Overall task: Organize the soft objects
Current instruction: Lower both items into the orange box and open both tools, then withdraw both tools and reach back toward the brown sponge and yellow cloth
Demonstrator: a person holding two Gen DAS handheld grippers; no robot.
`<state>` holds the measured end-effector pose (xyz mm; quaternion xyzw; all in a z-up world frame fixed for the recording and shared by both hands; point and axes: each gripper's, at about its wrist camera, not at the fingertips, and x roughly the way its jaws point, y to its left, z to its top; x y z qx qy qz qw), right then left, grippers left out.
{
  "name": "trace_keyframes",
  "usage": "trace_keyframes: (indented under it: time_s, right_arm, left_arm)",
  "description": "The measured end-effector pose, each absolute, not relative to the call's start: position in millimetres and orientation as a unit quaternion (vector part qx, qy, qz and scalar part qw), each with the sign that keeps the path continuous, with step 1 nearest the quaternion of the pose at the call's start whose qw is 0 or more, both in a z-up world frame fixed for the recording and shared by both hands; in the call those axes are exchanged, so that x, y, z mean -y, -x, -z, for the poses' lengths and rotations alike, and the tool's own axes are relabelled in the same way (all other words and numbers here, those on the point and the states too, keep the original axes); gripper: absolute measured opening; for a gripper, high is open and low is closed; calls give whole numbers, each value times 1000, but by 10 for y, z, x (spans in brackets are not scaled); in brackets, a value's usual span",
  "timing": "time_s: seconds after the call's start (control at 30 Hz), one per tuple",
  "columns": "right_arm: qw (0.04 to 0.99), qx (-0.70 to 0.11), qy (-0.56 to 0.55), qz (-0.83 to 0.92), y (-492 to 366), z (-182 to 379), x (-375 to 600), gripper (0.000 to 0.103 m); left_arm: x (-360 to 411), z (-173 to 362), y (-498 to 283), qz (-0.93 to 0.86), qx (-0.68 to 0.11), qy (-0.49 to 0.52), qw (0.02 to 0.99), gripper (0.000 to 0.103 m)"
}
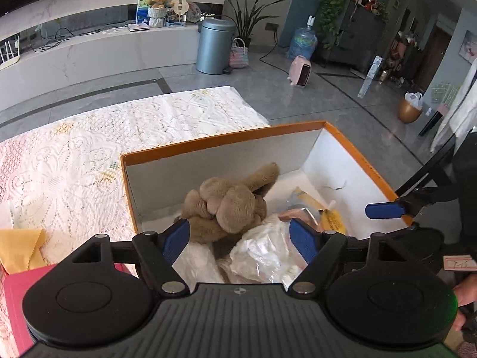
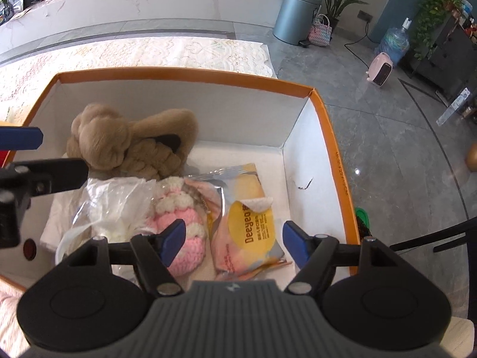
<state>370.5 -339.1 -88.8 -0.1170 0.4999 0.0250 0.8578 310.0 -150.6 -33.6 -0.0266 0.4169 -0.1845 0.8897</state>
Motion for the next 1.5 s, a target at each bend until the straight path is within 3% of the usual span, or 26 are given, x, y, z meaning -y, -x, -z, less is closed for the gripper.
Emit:
trace_keyframes:
  time_s: [0.1,0.77,1.5]
  right_arm:
    - [861,-495,115,-25,-3617,824,3369,80]
    - [938,-339,35,-61,-2509,366,2551,87]
    - [954,-244,76,-154,-1659,721,901,86]
  left_arm:
    - [1471,271,-3026,187,-416,26,889,87]
    - [609,-34,-1894,135,-293,57,945,81]
    - [-832,551,-1156,-57,-333,42,940,78]
